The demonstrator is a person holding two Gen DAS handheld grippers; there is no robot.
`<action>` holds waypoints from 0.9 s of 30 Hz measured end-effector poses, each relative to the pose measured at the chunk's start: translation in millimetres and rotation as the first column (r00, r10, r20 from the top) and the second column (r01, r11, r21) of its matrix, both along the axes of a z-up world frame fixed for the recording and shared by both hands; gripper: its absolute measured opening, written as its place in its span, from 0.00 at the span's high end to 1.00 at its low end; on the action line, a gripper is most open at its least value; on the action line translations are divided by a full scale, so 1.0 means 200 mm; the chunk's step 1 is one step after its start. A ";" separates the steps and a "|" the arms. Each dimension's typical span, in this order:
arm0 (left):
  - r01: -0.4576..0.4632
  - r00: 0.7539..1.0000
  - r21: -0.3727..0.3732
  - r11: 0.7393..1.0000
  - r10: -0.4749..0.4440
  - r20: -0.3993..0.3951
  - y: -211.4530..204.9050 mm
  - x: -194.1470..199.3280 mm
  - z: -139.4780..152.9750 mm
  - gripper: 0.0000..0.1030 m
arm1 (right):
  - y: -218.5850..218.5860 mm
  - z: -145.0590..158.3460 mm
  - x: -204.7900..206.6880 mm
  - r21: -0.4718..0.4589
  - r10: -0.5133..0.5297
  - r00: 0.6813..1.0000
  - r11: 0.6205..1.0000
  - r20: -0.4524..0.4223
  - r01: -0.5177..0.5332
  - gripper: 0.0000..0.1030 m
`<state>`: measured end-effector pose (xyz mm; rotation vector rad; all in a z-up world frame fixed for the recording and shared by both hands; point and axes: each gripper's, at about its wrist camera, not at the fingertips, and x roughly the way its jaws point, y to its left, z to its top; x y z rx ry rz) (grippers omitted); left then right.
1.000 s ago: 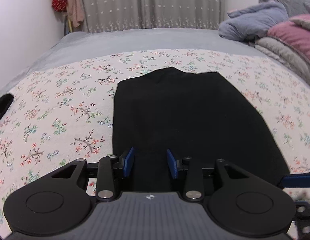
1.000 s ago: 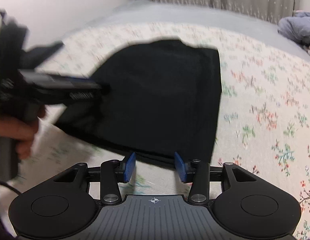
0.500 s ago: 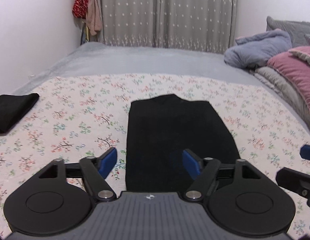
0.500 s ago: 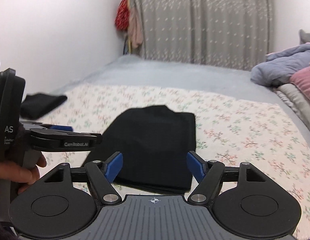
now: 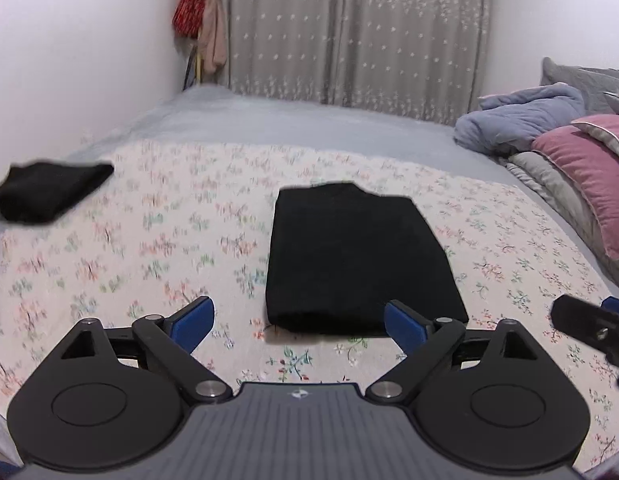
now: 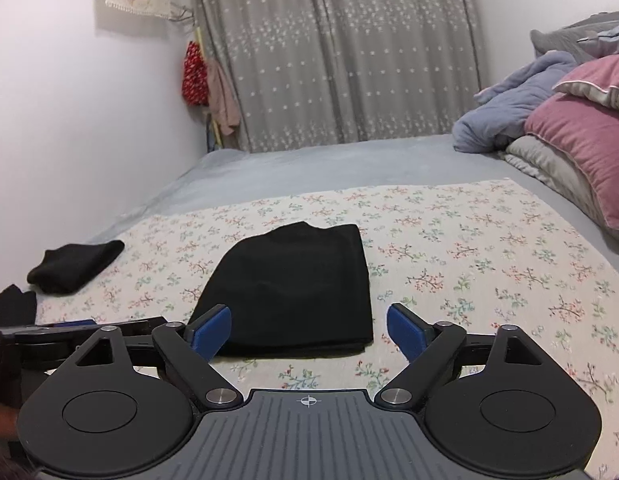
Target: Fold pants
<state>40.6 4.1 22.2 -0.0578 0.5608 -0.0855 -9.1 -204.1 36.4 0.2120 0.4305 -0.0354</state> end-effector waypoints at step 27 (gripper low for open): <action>0.025 1.000 0.030 0.999 -0.026 0.006 0.01 -0.01 -0.10 0.10 | 0.12 -0.15 0.04 -0.146 0.000 0.999 0.989 -0.039 -0.005 0.02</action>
